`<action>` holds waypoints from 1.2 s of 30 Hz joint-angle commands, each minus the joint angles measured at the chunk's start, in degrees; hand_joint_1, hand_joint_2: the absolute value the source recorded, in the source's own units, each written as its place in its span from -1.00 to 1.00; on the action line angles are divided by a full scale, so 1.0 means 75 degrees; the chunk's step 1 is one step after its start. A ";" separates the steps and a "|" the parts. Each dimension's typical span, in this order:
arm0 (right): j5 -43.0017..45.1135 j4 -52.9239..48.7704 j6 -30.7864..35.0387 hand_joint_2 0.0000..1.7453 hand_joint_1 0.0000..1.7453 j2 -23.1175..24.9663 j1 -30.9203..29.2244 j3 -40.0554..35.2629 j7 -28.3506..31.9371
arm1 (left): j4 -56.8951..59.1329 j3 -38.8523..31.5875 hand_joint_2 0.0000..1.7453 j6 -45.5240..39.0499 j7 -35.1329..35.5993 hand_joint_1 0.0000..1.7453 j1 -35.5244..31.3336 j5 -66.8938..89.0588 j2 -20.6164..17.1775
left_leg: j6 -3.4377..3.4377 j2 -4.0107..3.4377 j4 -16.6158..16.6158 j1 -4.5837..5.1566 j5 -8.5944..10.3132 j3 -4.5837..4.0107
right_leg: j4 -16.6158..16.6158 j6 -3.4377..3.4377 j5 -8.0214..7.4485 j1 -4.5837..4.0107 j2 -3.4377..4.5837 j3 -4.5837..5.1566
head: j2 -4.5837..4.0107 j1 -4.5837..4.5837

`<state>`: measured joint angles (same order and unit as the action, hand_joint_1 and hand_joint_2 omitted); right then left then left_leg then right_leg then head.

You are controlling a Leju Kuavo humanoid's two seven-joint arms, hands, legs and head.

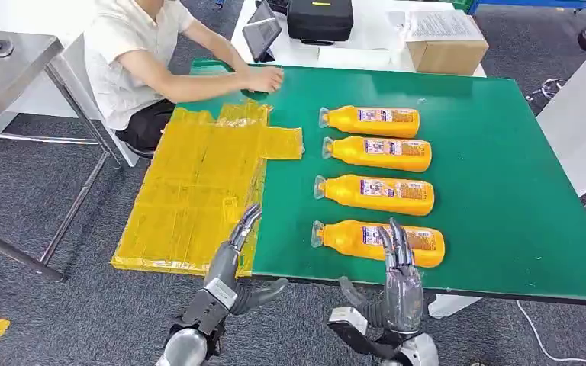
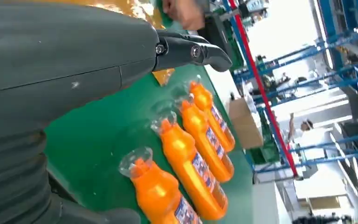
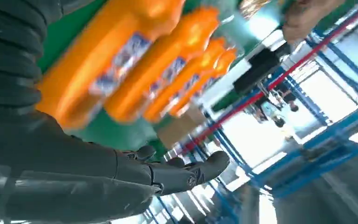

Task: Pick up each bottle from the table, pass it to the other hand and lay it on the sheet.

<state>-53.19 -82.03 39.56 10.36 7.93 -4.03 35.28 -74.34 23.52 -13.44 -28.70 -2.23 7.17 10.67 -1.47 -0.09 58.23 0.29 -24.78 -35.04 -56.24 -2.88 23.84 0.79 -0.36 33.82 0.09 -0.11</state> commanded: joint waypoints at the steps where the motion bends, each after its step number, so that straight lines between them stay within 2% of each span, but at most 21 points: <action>1: -0.1127 0.1062 0.0058 1.00 -1.00 -0.0163 -0.0922 0.1764 -0.0458 | 0.0883 0.0341 1.00 0.0123 0.0046 -1.00 -0.0593 -0.0088 -0.0035 | 0.0008 0.0006 -0.0014 -0.0002 -0.0001 0.0028 | 0.0015 0.0009 0.0003 -0.0002 -0.0003 -0.0030 | 0.0000 0.0000; 2: -0.1428 0.1222 0.0058 1.00 -1.00 -0.0312 -0.1087 0.1833 -0.0694 | 0.0900 0.0354 1.00 0.0135 0.0045 -1.00 -0.0620 -0.0097 -0.0035 | 0.0012 0.0004 -0.0016 -0.0003 -0.0006 0.0039 | 0.0017 0.0013 0.0006 -0.0003 0.0001 -0.0040 | 0.0000 0.0003; 6: -0.1480 0.1248 0.0058 1.00 -1.00 -0.0341 -0.1119 0.1829 -0.0713 | 0.0894 0.0360 1.00 0.0142 0.0046 -1.00 -0.0626 -0.0101 -0.0041 | 0.0007 0.0006 -0.0010 -0.0001 -0.0002 0.0021 | 0.0010 0.0008 0.0003 -0.0002 -0.0003 -0.0021 | 0.0000 0.0003; 8: -0.1946 0.1473 0.0058 1.00 -1.00 -0.0499 -0.1267 0.1822 -0.1250 | 0.0911 0.0400 1.00 0.0184 0.0046 -1.00 -0.0669 -0.0106 -0.0052 | 0.0012 0.0005 -0.0010 -0.0005 -0.0008 0.0038 | 0.0013 0.0013 0.0008 -0.0006 -0.0001 -0.0040 | 0.0000 -0.0003; 10: -0.1947 0.2139 0.0058 1.00 -1.00 -0.0912 -0.1580 0.1476 -0.1847 | 0.0933 0.0417 1.00 0.0212 0.0054 -1.00 -0.0718 -0.0115 -0.0032 | 0.0012 -0.0007 -0.0013 -0.0003 -0.0008 0.0041 | 0.0014 0.0012 0.0004 -0.0004 0.0012 -0.0037 | 0.0000 0.0003; 15: -0.1623 0.2770 0.0013 1.00 -1.00 -0.1338 -0.1778 0.0681 -0.2518 | 0.0872 0.0427 1.00 0.0215 0.0105 -1.00 -0.0707 -0.0091 -0.0018 | 0.0012 -0.0007 -0.0011 -0.0009 -0.0009 0.0042 | 0.0020 0.0012 0.0002 -0.0009 0.0011 -0.0044 | 0.0000 0.0003; 16: -0.1683 0.2863 -0.0123 1.00 -1.00 -0.1530 -0.1782 0.0352 -0.2990 | 0.0866 0.0432 1.00 0.0226 0.0141 -1.00 -0.0687 -0.0072 -0.0007 | 0.0008 -0.0006 -0.0010 -0.0005 -0.0005 0.0031 | 0.0015 0.0009 0.0001 -0.0006 0.0010 -0.0032 | 0.0000 0.0000; 22: -0.1856 0.3290 -0.0449 1.00 -1.00 -0.1956 -0.1918 -0.0217 -0.3762 | 0.0895 0.0411 1.00 0.0062 0.0218 -1.00 -0.0720 0.0097 0.0044 | 0.0008 -0.0001 -0.0008 -0.0002 -0.0004 0.0025 | 0.0011 0.0009 0.0002 -0.0004 0.0004 -0.0027 | 0.0000 0.0003; 36: -0.2222 0.3416 -0.0344 1.00 -1.00 -0.2143 -0.1979 -0.0269 -0.4111 | 0.0923 0.0420 1.00 0.0206 0.0232 -1.00 -0.0794 0.0043 0.0062 | 0.0012 -0.0003 -0.0006 -0.0004 -0.0009 0.0031 | 0.0009 0.0012 0.0006 -0.0005 0.0006 -0.0034 | 0.0000 0.0006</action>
<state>-68.21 -61.09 36.61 -4.26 -4.52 -3.85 5.57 -70.90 26.03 -12.33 -27.26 -6.11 7.80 11.43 -1.48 -0.09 58.25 0.31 -24.78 -35.07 -56.24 -2.91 23.83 0.80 -0.36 33.83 0.09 -0.07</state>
